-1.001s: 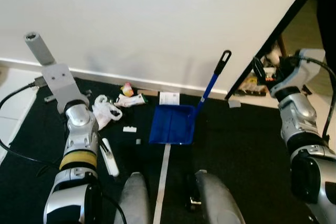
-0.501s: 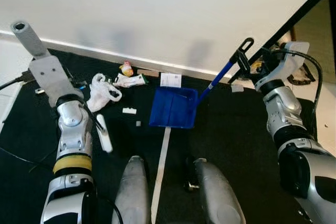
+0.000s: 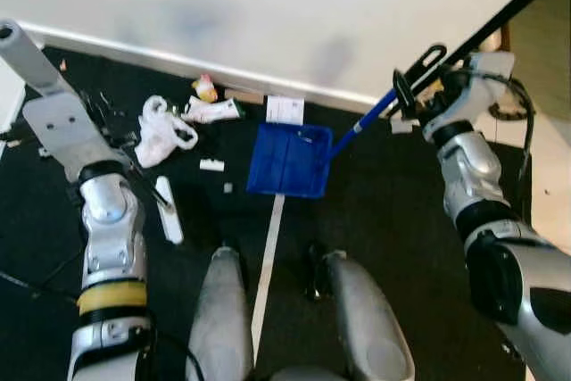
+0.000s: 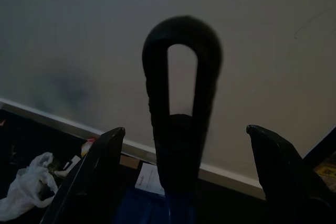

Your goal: Sweep floor

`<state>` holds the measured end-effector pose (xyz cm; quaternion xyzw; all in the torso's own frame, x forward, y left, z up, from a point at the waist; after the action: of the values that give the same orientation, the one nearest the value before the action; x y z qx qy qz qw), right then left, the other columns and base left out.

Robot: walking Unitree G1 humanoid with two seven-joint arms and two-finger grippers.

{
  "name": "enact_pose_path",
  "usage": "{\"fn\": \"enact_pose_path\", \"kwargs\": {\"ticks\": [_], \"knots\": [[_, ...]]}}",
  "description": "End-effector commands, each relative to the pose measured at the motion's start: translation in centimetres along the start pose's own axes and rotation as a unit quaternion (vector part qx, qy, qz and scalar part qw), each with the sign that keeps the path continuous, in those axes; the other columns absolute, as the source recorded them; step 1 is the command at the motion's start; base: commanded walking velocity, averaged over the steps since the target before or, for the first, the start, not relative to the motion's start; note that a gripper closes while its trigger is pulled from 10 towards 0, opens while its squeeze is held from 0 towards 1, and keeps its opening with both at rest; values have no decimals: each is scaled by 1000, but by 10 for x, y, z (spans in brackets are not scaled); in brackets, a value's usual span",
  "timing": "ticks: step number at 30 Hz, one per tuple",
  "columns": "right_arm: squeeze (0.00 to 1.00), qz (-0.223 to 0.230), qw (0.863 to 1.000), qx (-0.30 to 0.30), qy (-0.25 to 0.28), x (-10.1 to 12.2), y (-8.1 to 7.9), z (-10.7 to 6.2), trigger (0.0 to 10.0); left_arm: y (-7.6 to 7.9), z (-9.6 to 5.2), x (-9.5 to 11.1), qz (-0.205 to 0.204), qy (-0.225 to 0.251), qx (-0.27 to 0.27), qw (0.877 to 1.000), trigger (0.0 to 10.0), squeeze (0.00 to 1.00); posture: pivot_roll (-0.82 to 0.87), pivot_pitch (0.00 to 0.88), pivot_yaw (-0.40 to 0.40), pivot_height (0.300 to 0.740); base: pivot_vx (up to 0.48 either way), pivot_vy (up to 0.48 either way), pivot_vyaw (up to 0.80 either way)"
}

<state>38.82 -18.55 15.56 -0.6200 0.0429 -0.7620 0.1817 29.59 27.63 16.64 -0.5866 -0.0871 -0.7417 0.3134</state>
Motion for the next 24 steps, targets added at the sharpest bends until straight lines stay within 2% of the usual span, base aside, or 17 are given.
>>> {"fn": "enact_pose_path", "kwargs": {"ticks": [1, 10, 24], "knots": [[0, 11, 1000, -19, -21, -10, 5, -5, 10000, -4, -4, 3, 14, 9, -3, 1000, 10000, 0, 213, 463, -141, 731, 0, 0, 0], [0, 5, 1000, -26, -16, 3, -9, 14, 10000, -10, -7, 18, 13, 30, -7, 999, 10000, 0, 268, 483, -138, 731, 0, 0, 0], [0, -11, 999, -28, -11, 15, -18, 27, 10000, -19, -10, 21, 21, 29, -4, 999, 10000, 0, 303, 488, -144, 731, 0, 0, 0]]}}
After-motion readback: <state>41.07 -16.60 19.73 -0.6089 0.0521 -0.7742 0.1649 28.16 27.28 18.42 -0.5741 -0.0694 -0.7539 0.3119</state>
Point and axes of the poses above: a point about 5 cm out from each wrist's last joint towards the gripper, its own z axis pointing out of the wrist towards the gripper, its own x axis along the axis of the wrist's last joint, y = z × x, the point moved 1 cm from there along z, pointing out of the wrist towards the gripper, and after that the axes turned 12 degrees about z, right-handed, at the moved point
